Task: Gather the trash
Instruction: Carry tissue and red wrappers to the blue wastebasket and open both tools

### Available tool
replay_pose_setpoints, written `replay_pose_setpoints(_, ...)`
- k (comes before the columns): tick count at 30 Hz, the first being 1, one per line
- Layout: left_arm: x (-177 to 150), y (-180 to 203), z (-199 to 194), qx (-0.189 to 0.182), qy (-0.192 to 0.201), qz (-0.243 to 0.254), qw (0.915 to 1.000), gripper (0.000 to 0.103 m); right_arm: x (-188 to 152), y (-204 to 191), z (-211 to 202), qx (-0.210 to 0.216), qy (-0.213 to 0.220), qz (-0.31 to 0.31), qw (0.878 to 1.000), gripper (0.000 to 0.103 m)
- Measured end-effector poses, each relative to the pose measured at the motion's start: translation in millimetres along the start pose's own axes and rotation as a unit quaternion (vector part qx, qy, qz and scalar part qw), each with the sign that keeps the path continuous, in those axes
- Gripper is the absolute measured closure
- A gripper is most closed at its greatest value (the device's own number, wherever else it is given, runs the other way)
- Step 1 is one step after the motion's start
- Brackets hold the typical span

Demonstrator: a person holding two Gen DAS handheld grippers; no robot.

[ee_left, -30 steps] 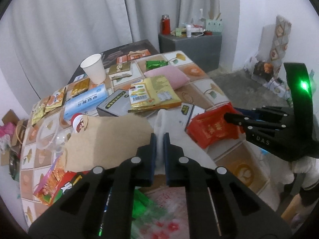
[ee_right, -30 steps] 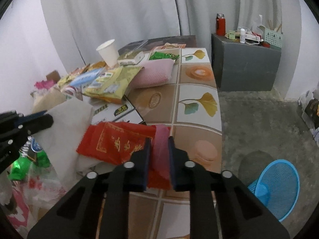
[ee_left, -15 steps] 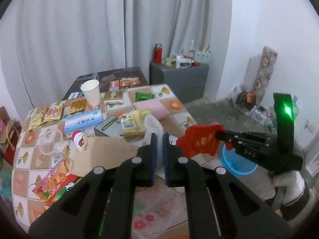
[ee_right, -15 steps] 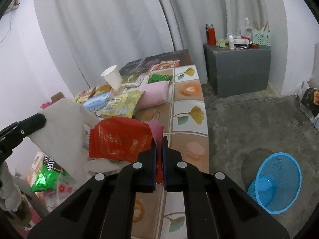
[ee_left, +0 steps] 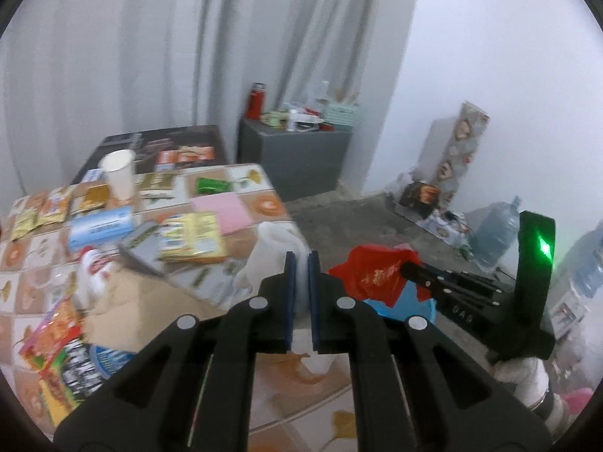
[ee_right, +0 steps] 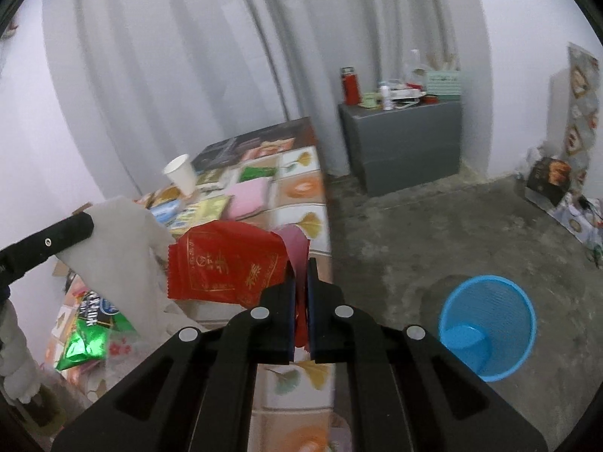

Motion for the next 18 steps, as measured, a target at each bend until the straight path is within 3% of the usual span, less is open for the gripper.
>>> replay_pose_setpoints(10,30.3,102.0,75.4,-0.069,-0.053,0.072,0.9935,0.098,-19.5,110.8,-20.7,-0.077,0.008,0.113,0.991,0.098)
replay_pose_setpoints(18,50.0,167.3,145.0,-0.077,-0.097,0.12,0.985,0.098,-30.5,177.5,-14.5,-0.11,0.0,0.166,0.98,0.098)
Point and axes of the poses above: each gripper's, at about its wrist camera, not at the fingertips, and z roughly the way its jaws point, y to its right, x to its top, the point moved 3 cm from there along z, roughly the way its jaws point, and after that the axes turned 15 degrees about -y, right-handed, at the moved point
